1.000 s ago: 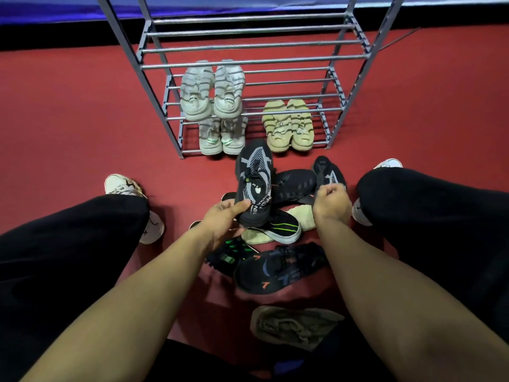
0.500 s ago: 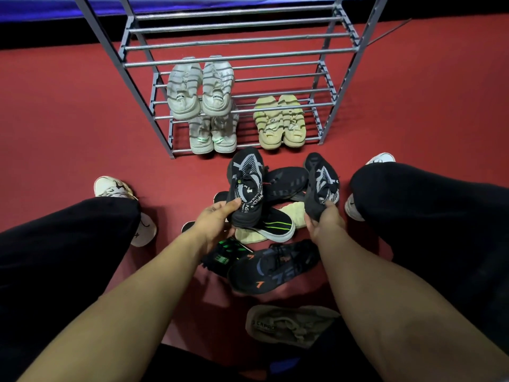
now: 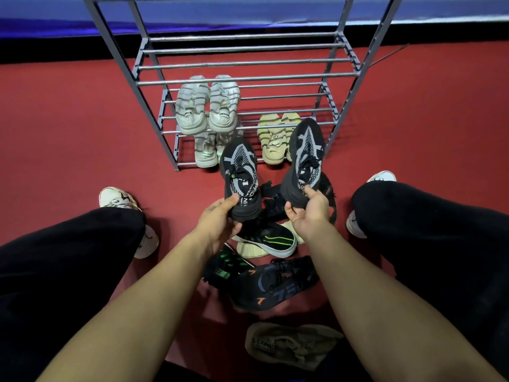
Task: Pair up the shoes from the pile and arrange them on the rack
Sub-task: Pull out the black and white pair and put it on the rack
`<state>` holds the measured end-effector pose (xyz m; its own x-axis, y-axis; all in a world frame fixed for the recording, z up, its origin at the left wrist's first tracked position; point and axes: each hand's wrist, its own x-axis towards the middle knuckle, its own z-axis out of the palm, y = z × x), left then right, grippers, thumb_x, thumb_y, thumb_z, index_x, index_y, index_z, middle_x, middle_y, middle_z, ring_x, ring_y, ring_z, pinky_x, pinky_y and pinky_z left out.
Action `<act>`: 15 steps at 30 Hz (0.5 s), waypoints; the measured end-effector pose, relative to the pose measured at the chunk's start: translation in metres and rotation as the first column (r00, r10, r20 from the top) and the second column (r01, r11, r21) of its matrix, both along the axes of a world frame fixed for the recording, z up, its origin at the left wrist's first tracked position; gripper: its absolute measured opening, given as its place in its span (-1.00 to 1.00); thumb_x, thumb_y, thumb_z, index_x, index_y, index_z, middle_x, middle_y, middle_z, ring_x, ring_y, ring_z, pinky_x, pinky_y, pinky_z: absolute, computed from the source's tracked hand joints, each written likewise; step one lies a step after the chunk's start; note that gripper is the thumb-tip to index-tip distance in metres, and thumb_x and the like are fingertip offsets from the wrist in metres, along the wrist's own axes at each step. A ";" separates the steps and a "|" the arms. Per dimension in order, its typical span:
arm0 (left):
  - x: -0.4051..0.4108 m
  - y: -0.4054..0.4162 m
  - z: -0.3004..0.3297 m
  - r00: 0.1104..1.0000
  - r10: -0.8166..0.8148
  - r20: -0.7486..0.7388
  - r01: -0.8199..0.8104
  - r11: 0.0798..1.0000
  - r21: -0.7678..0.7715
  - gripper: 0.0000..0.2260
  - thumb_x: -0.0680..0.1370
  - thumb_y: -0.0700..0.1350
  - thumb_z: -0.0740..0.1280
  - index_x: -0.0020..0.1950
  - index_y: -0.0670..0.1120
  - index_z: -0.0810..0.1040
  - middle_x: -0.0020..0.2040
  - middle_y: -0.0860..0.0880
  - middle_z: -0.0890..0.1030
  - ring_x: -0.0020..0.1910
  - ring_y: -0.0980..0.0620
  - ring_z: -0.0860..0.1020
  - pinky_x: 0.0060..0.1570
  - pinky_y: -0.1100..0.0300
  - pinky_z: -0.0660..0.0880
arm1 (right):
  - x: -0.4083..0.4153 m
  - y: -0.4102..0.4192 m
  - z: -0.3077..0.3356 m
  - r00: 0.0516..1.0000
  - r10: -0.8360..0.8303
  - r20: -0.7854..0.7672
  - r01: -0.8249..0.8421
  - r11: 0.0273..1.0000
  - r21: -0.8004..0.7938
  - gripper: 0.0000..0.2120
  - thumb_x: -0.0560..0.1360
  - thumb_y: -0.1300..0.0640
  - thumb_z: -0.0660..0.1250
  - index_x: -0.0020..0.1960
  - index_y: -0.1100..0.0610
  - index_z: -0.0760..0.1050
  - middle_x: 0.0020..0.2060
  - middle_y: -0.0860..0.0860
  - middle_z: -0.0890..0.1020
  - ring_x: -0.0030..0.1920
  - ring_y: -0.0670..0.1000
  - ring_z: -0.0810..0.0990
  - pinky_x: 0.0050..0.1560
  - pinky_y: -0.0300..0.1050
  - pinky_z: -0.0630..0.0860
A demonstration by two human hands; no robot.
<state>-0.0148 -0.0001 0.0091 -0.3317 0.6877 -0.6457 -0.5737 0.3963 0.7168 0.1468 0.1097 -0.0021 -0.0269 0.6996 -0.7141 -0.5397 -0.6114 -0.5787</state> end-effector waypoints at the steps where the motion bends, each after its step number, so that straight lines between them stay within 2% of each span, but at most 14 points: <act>1: -0.001 0.003 0.001 1.000 0.005 0.004 -0.005 1.000 0.006 -0.86 0.52 0.00 0.38 0.04 0.03 0.50 -0.42 0.13 0.62 -0.50 0.20 0.49 -0.43 0.32 0.47 | -0.002 0.001 0.001 1.000 0.026 0.016 -0.026 1.000 0.006 -0.88 0.57 0.21 0.27 0.02 0.03 0.52 -0.01 0.10 0.63 -0.07 0.16 0.61 -0.27 -0.11 0.49; 3: -0.005 0.009 0.003 1.000 0.011 0.001 -0.011 1.000 0.012 -0.89 0.52 -0.01 0.38 -0.01 0.02 0.51 -0.42 0.12 0.62 -0.54 0.19 0.48 -0.47 0.34 0.47 | -0.004 0.008 0.001 0.996 0.058 0.071 -0.059 0.998 0.024 -0.87 0.56 0.21 0.28 0.00 -0.02 0.49 -0.02 0.09 0.63 -0.09 0.15 0.59 -0.27 -0.11 0.47; 6: -0.011 0.030 0.006 1.000 0.005 -0.012 -0.004 1.000 0.028 -0.92 0.54 -0.05 0.37 -0.04 -0.01 0.50 -0.40 0.09 0.65 -0.55 0.16 0.50 -0.51 0.35 0.48 | -0.005 0.031 0.003 0.980 0.121 0.160 -0.135 0.987 0.085 -0.71 0.51 0.16 0.30 0.22 -0.01 0.47 0.15 0.10 0.64 -0.02 0.15 0.60 -0.34 -0.15 0.50; 8: -0.013 0.049 0.012 1.000 -0.011 -0.015 0.011 0.999 0.037 -0.90 0.55 -0.06 0.35 0.03 -0.01 0.49 -0.37 0.09 0.66 -0.52 0.16 0.55 -0.49 0.36 0.49 | -0.004 0.054 0.007 0.956 0.161 0.246 -0.194 0.974 0.117 -0.67 0.50 0.14 0.29 0.26 -0.01 0.48 0.21 0.11 0.62 0.00 0.15 0.59 -0.38 -0.17 0.51; 12: -0.015 0.101 0.022 0.995 -0.078 -0.061 0.081 0.996 0.042 -0.92 0.56 -0.05 0.34 -0.01 -0.03 0.48 -0.40 0.10 0.64 -0.52 0.20 0.56 -0.41 0.31 0.53 | -0.006 0.106 0.025 0.920 0.146 0.365 -0.212 0.966 0.146 -0.67 0.55 0.16 0.25 0.31 0.02 0.42 0.12 0.09 0.56 -0.14 0.08 0.54 -0.41 -0.20 0.46; 15: -0.019 0.148 0.020 0.989 -0.099 -0.107 0.103 0.994 0.028 -0.89 0.57 -0.04 0.32 0.01 -0.06 0.49 -0.25 0.02 0.62 -0.46 0.18 0.58 -0.40 0.28 0.56 | -0.016 0.147 0.025 0.899 0.142 0.413 -0.227 0.960 0.163 -0.68 0.56 0.16 0.24 0.31 0.06 0.43 0.08 0.10 0.53 -0.26 0.06 0.52 -0.49 -0.24 0.45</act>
